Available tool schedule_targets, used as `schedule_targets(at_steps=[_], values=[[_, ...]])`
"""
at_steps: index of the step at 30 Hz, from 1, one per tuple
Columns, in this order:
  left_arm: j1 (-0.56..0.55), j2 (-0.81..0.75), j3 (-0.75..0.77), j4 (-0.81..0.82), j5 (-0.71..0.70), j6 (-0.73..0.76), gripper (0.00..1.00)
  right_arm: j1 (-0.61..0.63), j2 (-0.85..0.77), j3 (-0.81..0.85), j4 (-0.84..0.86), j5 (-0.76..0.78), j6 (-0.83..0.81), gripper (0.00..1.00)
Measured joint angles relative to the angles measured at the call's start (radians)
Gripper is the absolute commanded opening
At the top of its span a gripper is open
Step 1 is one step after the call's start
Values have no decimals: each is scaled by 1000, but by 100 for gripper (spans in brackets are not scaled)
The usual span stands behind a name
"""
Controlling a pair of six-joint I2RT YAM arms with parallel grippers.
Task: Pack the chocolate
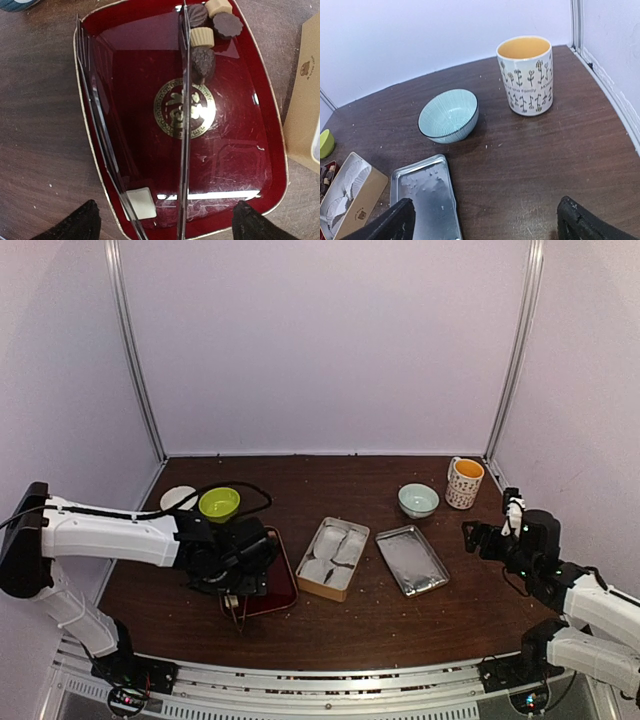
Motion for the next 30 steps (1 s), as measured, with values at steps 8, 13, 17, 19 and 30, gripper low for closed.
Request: schedule_targets(at_steps=[8, 13, 17, 19, 30], values=[[0, 11, -39, 45, 3, -29, 94, 0, -48, -8, 93, 55, -49, 100], [0, 60, -39, 58, 4, -37, 92, 0, -21, 5, 105, 119, -83, 100], [0, 82, -43, 79, 5, -40, 87, 0, -2, 6, 135, 188, -99, 100], [0, 88, -43, 86, 3, -41, 85, 0, 12, 6, 169, 230, -100, 100], [1, 122, -42, 87, -20, -68, 69, -6, 134, 8, 379, 344, -228, 100]])
